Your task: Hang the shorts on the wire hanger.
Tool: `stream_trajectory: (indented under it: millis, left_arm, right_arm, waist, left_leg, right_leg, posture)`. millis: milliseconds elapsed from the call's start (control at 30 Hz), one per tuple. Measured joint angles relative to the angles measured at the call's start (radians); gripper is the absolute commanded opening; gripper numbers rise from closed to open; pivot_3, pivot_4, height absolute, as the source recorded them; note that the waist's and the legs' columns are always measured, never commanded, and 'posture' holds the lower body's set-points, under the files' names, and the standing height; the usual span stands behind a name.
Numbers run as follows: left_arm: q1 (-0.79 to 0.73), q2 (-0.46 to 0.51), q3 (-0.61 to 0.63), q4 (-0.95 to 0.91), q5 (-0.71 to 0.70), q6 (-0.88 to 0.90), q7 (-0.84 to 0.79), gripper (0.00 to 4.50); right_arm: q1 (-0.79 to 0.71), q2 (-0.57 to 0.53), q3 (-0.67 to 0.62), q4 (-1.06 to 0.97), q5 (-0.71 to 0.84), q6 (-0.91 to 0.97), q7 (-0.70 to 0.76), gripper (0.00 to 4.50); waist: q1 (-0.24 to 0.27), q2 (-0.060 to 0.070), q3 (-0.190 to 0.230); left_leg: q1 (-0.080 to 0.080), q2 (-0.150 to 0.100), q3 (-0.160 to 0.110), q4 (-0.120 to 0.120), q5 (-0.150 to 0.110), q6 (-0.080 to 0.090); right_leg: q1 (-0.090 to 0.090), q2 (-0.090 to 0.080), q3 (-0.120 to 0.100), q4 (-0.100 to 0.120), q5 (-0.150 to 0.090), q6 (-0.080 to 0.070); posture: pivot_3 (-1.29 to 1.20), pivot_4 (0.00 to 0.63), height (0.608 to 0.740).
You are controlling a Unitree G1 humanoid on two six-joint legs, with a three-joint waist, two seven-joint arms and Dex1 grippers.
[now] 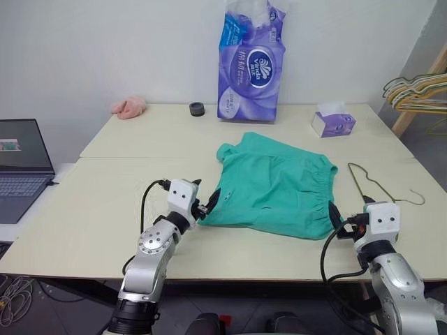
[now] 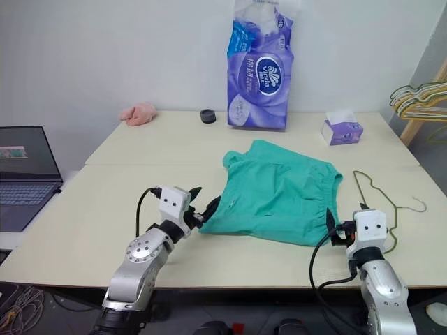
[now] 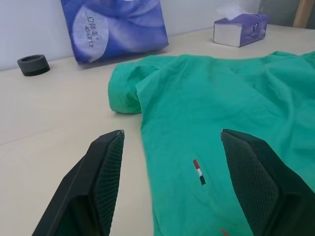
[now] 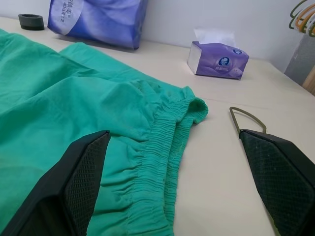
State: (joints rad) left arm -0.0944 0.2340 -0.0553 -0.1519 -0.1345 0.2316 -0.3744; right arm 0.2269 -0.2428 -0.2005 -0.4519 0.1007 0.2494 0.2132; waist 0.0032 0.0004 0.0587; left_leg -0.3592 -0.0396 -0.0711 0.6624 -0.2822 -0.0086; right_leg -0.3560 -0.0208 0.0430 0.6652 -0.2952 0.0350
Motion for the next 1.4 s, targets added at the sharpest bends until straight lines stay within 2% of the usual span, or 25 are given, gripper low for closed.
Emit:
stream_trajectory:
  millis: [600, 800, 900, 967, 1100, 1167, 1267, 1400]
  left_arm:
    - [0.000, -0.002, -0.002, 0.000, -0.005, 0.027, -0.012, 3.32]
    - [0.000, 0.004, -0.002, 0.000, -0.044, 0.027, -0.066, 3.32]
    - [0.000, 0.008, -0.001, 0.000, -0.074, 0.029, -0.098, 3.88]
    - [0.000, 0.017, 0.001, -0.003, -0.103, 0.035, -0.127, 4.46]
    - [-0.001, 0.065, -0.002, -0.014, -0.126, 0.045, -0.191, 4.49]
    - [-0.007, 0.121, -0.015, -0.014, -0.134, 0.053, -0.254, 4.49]
    - [-0.052, 0.228, -0.038, 0.012, -0.128, 0.041, -0.369, 4.49]
    - [-0.137, 0.313, -0.074, 0.119, -0.099, -0.011, -0.500, 4.49]
  right_arm:
    - [0.001, -0.012, 0.000, 0.062, 0.000, -0.069, 0.013, 4.48]
    - [0.005, -0.014, 0.000, 0.062, 0.000, -0.082, 0.022, 4.48]
    - [0.017, -0.013, 0.000, 0.062, 0.000, -0.085, 0.023, 4.50]
    - [0.025, -0.012, 0.003, 0.062, 0.000, -0.085, 0.023, 4.50]
    - [0.031, -0.021, 0.016, 0.059, 0.010, -0.086, 0.051, 4.50]
    - [0.040, -0.058, 0.047, 0.041, 0.033, -0.085, 0.111, 4.50]
    - [0.053, -0.165, 0.110, -0.019, 0.061, -0.083, 0.244, 4.50]
    - [0.060, -0.297, 0.173, -0.076, 0.089, -0.065, 0.394, 4.50]
  waist:
    - [0.000, 0.000, 0.000]
    - [-0.002, 0.000, 0.000]
    - [-0.003, 0.000, 0.000]
    - [-0.004, 0.000, 0.001]
    - [-0.007, 0.001, 0.001]
    - [-0.008, 0.001, 0.002]
    - [-0.008, 0.000, 0.003]
    - [-0.005, 0.000, 0.004]
  left_leg:
    - [-0.001, 0.000, 0.000, -0.001, 0.000, 0.000]
    - [-0.001, 0.000, 0.000, -0.001, 0.000, 0.000]
    - [-0.002, 0.000, 0.000, -0.001, 0.000, 0.000]
    - [-0.002, 0.000, 0.000, -0.001, 0.000, 0.000]
    - [-0.002, 0.000, 0.000, -0.001, 0.000, 0.000]
    - [-0.002, 0.000, 0.000, -0.001, 0.000, 0.000]
    - [-0.002, 0.001, 0.000, -0.001, 0.000, 0.000]
    - [-0.002, 0.000, 0.000, -0.001, 0.000, 0.000]
  right_leg:
    - [-0.001, 0.000, 0.000, -0.001, 0.000, 0.001]
    - [-0.001, 0.000, 0.000, -0.001, -0.001, 0.001]
    - [-0.001, 0.000, 0.000, -0.001, -0.001, 0.001]
    - [-0.002, 0.000, 0.000, -0.001, -0.001, 0.001]
    - [-0.002, 0.000, 0.000, -0.001, -0.001, 0.001]
    - [-0.002, 0.000, 0.000, -0.001, -0.001, 0.001]
    - [-0.002, 0.000, -0.001, -0.001, -0.001, 0.001]
    - [-0.002, 0.000, -0.001, -0.003, -0.001, 0.001]
  posture:
    - [0.01, 0.032, 0.740]
    - [0.00, 0.034, 0.740]
    - [-0.01, 0.033, 0.740]
    - [-0.01, 0.033, 0.740]
    - [-0.02, 0.034, 0.740]
    - [-0.02, 0.033, 0.740]
    - [-0.03, 0.033, 0.740]
    - [-0.04, 0.033, 0.740]
